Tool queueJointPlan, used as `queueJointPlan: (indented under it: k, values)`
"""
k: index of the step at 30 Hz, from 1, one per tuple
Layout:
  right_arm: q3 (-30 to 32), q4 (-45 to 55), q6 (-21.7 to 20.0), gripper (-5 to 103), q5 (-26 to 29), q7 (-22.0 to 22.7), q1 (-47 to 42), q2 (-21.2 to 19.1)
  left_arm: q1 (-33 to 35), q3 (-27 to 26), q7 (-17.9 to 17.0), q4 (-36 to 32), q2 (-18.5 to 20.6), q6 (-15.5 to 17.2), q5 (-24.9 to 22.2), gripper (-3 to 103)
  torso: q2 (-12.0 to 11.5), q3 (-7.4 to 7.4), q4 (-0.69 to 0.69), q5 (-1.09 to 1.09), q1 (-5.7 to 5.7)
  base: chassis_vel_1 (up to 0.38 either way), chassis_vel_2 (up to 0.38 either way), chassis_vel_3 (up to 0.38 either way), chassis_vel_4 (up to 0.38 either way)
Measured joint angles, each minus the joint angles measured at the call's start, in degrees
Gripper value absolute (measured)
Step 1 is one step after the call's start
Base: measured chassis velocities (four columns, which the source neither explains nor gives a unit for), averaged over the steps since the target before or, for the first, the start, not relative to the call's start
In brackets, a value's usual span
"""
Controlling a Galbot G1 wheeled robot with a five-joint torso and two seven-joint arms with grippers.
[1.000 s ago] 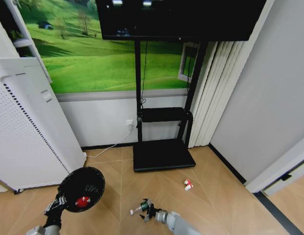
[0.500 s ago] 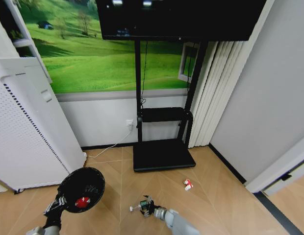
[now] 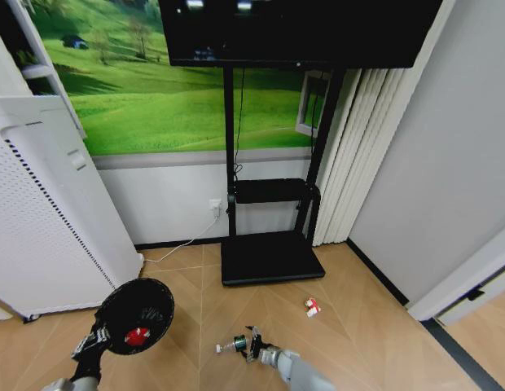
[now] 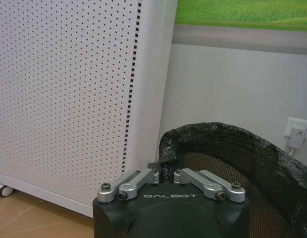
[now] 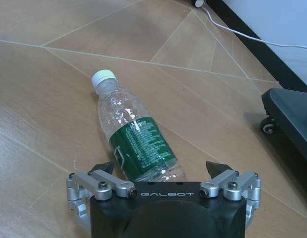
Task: Pick up the trash bin and place the garbage on the floor into it.
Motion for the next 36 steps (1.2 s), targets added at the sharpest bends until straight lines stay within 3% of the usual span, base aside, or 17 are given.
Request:
queueJointPlan:
  k: [14,16,19,23,24,25,28,36]
  values:
    - [-0.3,-0.2,0.0,101,-0.7,-1.9,-0.5,-0.3,0.0,-0.3,0.3,0.7,0.1,-0.5,-0.1,7,0.0,0.00,0.00,0.00,0.00,0.000,0.000,0.000,0.000]
    - [-0.3,-0.2,0.0,96,-0.7,-2.0,-0.4,-0.3,0.0,-0.3,0.3,0.7,0.1,-0.6,-0.1,7,0.0,0.00,0.00,0.00,0.00,0.000,0.000,0.000,0.000]
    - [-0.3,-0.5,0.0,75,-0.9,-2.6,-0.3,-0.2,-0.2,-0.3,0.4,0.9,0.2,-0.6,-0.3,7,0.0,0.00,0.00,0.00,0.00,0.000,0.000,0.000,0.000]
    - [-0.2,-0.7,0.0,70,-0.9,-2.7,-0.2,-0.2,-0.2,-0.4,0.4,1.0,0.3,-0.6,-0.4,7,0.0,0.00,0.00,0.00,0.00,0.000,0.000,0.000,0.000]
    - [-0.2,-1.0,0.0,59,-1.0,-2.7,0.0,-0.1,-0.2,-0.4,0.4,1.2,0.3,-0.6,-0.4,7,0.0,0.00,0.00,0.00,0.00,0.000,0.000,0.000,0.000]
    - [-0.2,-1.0,0.0,59,-1.0,-2.7,0.0,-0.1,-0.2,-0.4,0.4,1.2,0.3,-0.6,-0.4,7,0.0,0.00,0.00,0.00,0.00,0.000,0.000,0.000,0.000]
    - [-0.2,-1.1,0.0,46,-1.1,-3.0,0.2,-0.1,-0.5,-0.4,0.4,1.3,0.5,-0.6,-0.5,7,0.0,0.00,0.00,0.00,0.00,0.000,0.000,0.000,0.000]
    - [0.0,-1.1,0.3,30,-1.1,-3.7,0.3,-0.5,-0.7,-0.2,0.4,1.5,0.4,-0.6,-0.4,7,0.0,0.00,0.00,0.00,0.00,0.000,0.000,0.000,0.000]
